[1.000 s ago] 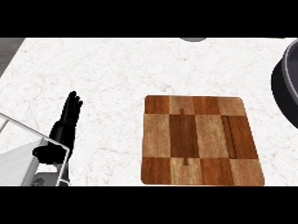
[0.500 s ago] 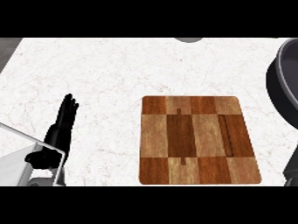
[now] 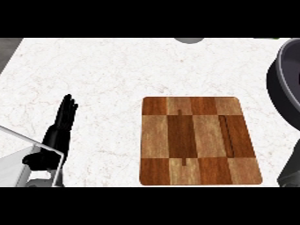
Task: Pick the eggplant from the cutting board and place it in the pot
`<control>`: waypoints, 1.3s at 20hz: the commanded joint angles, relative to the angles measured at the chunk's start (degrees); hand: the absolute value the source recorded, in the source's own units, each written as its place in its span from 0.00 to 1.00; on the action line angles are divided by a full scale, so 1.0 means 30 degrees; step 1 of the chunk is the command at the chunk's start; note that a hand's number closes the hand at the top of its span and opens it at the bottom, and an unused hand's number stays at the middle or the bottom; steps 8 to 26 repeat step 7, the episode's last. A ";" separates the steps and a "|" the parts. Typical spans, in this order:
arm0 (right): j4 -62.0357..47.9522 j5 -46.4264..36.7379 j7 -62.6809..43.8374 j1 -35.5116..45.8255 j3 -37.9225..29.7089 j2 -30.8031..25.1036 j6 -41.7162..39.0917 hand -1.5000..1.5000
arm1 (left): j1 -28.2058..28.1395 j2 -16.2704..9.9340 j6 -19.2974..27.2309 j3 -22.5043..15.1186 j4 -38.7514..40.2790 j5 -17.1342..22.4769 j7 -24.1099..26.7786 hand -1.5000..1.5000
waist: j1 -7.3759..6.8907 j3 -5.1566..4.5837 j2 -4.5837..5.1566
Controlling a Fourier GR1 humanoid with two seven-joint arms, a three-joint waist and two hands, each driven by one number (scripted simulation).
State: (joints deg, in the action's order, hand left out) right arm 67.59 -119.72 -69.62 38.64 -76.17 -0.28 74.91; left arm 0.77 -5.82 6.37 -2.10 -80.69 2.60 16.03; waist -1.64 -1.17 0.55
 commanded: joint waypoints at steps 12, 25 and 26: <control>0.1846 -0.1242 -0.2024 -0.0943 -0.1152 0.0095 0.2186 0.00 | 0.1129 0.0672 0.0613 -0.0487 -0.0544 -0.0269 -0.1260 0.50 | -0.0202 0.0380 -0.0225; 0.1846 -0.1242 -0.2024 -0.0943 -0.1152 0.0095 0.2186 0.00 | 0.1129 0.0672 0.0613 -0.0487 -0.0544 -0.0269 -0.1260 0.50 | -0.0202 0.0380 -0.0225; 0.1846 -0.1242 -0.2024 -0.0943 -0.1152 0.0095 0.2186 0.00 | 0.1129 0.0672 0.0613 -0.0487 -0.0544 -0.0269 -0.1260 0.50 | -0.0202 0.0380 -0.0225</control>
